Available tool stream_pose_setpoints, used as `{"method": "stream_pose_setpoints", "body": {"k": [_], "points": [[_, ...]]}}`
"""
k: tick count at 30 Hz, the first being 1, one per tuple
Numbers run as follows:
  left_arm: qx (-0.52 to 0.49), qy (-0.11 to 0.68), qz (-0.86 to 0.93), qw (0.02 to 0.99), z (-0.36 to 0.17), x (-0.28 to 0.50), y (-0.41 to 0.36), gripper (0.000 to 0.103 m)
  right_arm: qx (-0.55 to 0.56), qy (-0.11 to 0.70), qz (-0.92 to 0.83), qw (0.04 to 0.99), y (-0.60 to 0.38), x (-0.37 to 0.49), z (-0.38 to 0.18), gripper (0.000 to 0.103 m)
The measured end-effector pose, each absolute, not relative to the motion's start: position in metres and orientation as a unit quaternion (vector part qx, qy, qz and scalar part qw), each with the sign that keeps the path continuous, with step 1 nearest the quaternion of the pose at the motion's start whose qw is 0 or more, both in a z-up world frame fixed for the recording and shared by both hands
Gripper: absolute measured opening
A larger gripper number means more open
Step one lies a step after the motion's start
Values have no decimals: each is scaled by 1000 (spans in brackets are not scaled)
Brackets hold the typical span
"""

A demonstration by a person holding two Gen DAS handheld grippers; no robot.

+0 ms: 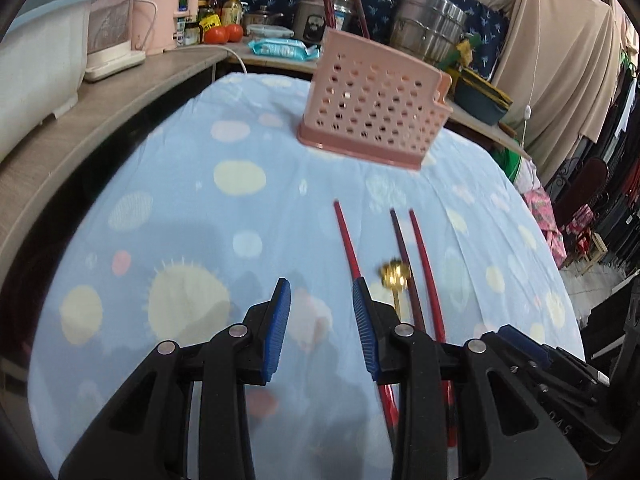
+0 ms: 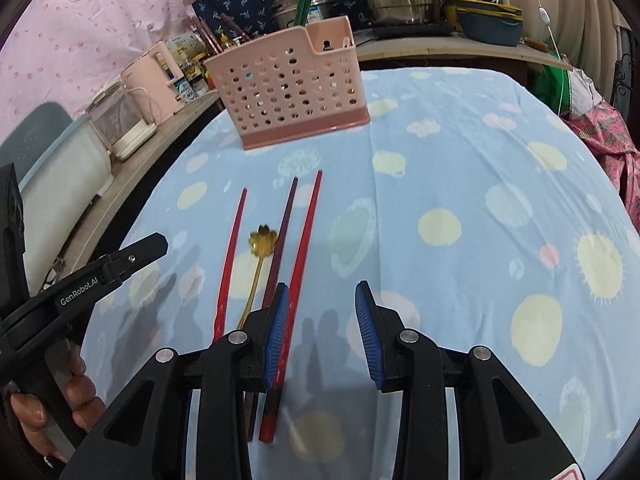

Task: Organize utensils
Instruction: 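Move both tools back down to the remaining red chopsticks, then grasp a red chopstick with the right tool while the left tool grasps another red chopstick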

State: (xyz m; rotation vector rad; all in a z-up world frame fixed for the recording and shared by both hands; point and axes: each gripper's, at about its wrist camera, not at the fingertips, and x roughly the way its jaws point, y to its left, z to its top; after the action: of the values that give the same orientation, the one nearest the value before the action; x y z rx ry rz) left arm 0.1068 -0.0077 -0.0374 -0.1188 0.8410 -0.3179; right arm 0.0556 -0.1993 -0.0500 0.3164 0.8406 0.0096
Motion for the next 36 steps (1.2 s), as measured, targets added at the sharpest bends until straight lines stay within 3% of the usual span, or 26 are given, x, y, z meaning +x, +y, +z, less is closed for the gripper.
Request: {"method": "stream_pose_setpoints", "body": {"k": [27, 36], "points": [[-34, 447, -174, 877, -67, 58, -19, 32, 107, 442, 34, 890, -166, 22, -73, 31], [-26, 443, -178, 878, -66, 53, -23, 42, 97, 441, 31, 892, -165, 20, -75, 27]]}}
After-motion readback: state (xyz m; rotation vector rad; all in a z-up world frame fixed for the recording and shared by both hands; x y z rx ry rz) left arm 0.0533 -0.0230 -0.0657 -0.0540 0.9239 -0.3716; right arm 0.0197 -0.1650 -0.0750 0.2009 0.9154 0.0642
